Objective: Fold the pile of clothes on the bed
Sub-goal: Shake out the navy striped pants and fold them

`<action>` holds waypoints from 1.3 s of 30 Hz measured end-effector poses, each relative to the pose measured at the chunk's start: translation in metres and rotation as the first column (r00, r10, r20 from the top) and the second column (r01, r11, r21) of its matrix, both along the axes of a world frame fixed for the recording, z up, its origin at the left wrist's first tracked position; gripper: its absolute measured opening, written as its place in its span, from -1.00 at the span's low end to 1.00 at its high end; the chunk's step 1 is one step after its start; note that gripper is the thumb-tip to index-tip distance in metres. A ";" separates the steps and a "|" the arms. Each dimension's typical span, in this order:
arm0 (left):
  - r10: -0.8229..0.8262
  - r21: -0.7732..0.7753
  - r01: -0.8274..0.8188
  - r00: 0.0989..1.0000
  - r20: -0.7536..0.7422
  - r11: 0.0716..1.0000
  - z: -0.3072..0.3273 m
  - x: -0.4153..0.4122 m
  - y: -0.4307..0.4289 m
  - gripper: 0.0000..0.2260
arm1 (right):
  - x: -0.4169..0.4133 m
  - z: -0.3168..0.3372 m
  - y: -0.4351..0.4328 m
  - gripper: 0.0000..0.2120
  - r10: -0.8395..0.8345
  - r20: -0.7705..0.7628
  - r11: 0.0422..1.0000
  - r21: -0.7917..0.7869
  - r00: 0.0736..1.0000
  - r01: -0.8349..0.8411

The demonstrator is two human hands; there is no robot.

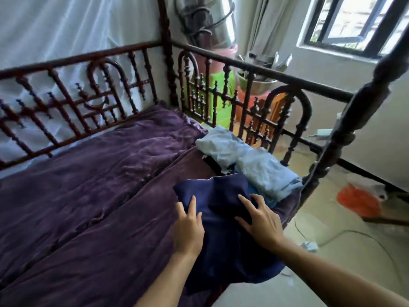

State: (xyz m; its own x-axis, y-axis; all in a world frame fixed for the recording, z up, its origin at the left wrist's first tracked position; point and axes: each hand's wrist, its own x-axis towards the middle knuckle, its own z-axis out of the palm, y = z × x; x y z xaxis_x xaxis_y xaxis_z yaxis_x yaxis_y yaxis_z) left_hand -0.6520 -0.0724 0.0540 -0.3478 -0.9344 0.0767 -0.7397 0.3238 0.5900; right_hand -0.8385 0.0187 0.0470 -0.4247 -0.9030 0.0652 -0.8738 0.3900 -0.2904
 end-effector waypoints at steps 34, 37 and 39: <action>0.313 0.183 -0.322 0.947 0.075 0.929 -0.060 -0.331 -0.332 -0.54 | -0.348 -0.054 -0.392 -0.37 0.321 -0.080 0.930 0.213 0.944 -0.298; 0.390 0.177 -0.397 0.918 0.074 0.901 -0.086 -0.357 -0.368 -0.54 | -0.373 -0.083 -0.438 -0.39 0.371 -0.074 0.917 0.189 0.925 -0.353; 0.393 0.198 -0.401 0.916 0.077 0.895 -0.106 -0.371 -0.385 -0.51 | -0.387 -0.105 -0.459 -0.38 0.375 -0.088 0.916 0.186 0.923 -0.354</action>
State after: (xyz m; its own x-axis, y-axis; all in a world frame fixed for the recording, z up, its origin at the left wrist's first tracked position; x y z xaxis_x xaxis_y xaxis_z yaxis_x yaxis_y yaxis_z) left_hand -1.0228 -0.4571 -0.0525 0.0563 -0.9890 -0.1371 -0.8020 -0.1266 0.5837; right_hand -1.2250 -0.4400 -0.0582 -0.0623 -0.9958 -0.0671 -0.9883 0.0709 -0.1348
